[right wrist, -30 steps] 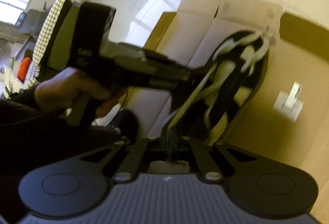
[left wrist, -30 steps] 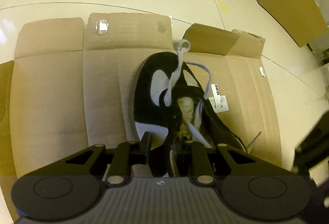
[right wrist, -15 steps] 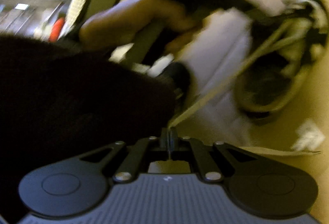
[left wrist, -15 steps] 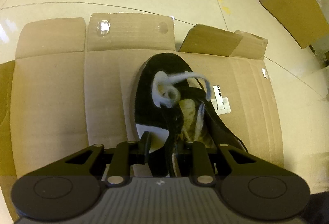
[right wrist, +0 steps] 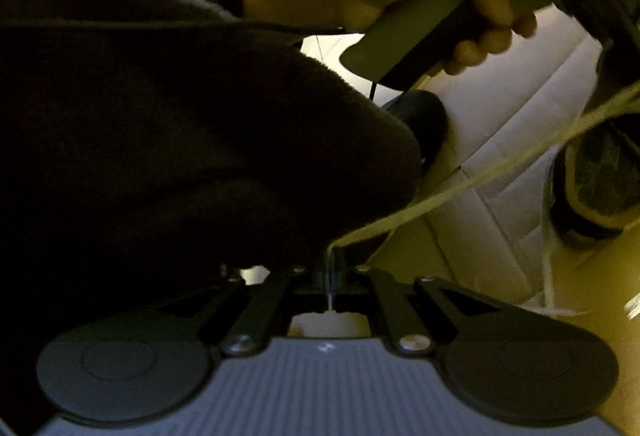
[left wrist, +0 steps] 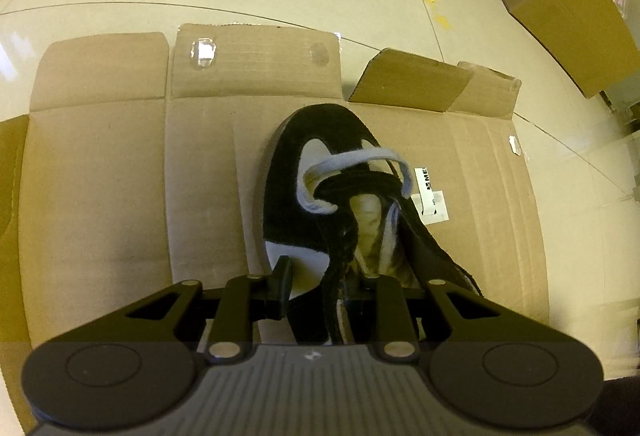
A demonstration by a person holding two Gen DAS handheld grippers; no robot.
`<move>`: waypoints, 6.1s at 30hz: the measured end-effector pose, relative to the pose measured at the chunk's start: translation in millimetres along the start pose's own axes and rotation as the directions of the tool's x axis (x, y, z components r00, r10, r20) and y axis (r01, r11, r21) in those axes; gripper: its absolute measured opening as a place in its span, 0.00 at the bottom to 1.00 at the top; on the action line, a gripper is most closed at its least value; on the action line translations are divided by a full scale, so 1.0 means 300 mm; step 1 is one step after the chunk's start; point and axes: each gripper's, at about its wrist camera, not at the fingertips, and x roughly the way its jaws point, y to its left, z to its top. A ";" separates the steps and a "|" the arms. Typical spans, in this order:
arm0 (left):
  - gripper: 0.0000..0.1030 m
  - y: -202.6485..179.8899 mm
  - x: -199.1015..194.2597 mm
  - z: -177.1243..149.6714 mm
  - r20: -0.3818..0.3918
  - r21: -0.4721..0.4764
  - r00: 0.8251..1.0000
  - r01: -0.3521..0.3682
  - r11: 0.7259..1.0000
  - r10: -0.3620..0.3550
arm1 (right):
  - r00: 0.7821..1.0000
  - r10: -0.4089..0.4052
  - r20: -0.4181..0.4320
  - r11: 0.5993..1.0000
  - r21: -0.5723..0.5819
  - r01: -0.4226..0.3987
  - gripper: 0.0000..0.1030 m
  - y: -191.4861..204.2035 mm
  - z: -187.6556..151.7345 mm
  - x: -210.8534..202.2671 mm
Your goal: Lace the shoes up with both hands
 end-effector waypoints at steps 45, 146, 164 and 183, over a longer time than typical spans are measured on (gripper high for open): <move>0.22 0.086 -0.064 -0.015 -0.008 -0.079 0.984 0.179 0.981 -0.180 | 0.760 -0.579 0.295 0.454 0.891 0.000 0.06 -0.410 0.141 -0.084; 0.34 0.080 0.048 -0.028 0.000 -0.178 0.995 0.098 0.979 -0.099 | 0.920 -0.211 0.330 0.870 0.492 0.023 0.01 -0.525 0.118 -0.130; 0.36 0.030 0.070 -0.018 -0.007 -0.131 1.000 0.029 0.991 -0.030 | 0.952 -0.262 0.158 0.912 0.364 0.190 0.04 -0.452 0.086 -0.061; 0.33 0.017 0.038 -0.032 0.004 -0.084 1.000 0.029 0.996 -0.029 | 0.688 -0.609 0.394 0.747 -0.006 0.665 0.24 -0.321 0.269 -0.071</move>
